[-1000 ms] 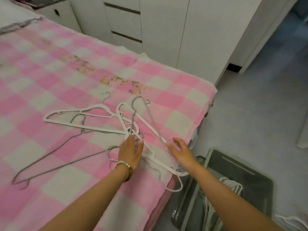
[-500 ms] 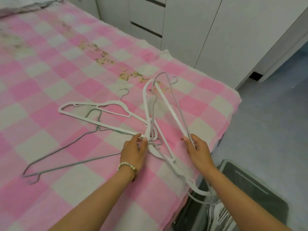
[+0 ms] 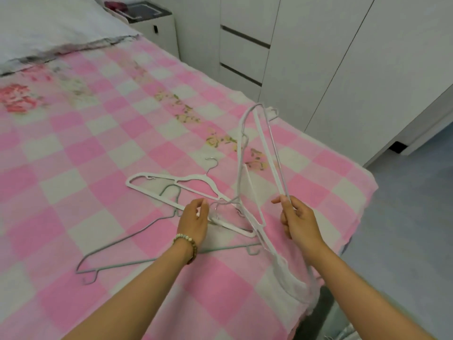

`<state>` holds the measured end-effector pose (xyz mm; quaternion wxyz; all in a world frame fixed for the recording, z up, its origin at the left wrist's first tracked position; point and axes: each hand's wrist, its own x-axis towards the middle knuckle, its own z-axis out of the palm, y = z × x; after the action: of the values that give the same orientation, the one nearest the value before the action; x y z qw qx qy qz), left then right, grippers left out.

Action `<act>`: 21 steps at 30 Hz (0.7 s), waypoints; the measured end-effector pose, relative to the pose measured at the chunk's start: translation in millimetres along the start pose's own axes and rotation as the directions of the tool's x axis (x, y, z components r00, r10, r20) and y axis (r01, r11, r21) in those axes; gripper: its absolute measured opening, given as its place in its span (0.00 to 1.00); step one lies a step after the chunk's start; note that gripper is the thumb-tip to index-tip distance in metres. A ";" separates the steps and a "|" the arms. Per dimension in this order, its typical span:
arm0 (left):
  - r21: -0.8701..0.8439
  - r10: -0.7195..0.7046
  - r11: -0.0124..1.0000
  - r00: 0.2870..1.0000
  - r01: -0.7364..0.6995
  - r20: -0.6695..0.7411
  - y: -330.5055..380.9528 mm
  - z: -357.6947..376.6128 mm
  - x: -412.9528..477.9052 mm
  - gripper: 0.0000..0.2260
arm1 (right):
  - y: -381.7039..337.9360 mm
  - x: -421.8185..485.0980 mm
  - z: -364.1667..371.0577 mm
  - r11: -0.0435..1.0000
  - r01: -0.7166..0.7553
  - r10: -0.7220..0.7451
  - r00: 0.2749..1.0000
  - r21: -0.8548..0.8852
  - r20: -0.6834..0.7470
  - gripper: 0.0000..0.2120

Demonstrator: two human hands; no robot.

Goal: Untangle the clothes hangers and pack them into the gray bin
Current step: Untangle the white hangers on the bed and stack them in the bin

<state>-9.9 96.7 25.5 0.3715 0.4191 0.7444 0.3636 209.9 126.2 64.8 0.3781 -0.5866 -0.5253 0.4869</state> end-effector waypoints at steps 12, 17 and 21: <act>-0.329 -0.419 0.858 0.908 0.394 -0.006 -49.8 -43.2 55.4 0.28 | -14.0 69.3 95.5 0.737 -0.278 0.402 0.913 0.616 -0.070 0.13; -0.442 -0.432 0.811 0.902 0.383 -0.010 -62.7 -66.6 59.3 0.30 | 15.1 58.4 165.6 0.663 -0.607 0.672 0.740 0.438 0.010 0.06; -0.431 -0.381 0.846 0.921 0.315 -0.076 -75.7 -92.7 60.2 0.24 | 22.4 36.3 171.1 0.737 -0.666 0.633 0.740 0.117 0.226 0.08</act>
<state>-138.6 100.2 -11.4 0.4507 0.1590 0.7419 0.4703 48.9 146.7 -3.9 0.1914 -0.6501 -0.2682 0.6847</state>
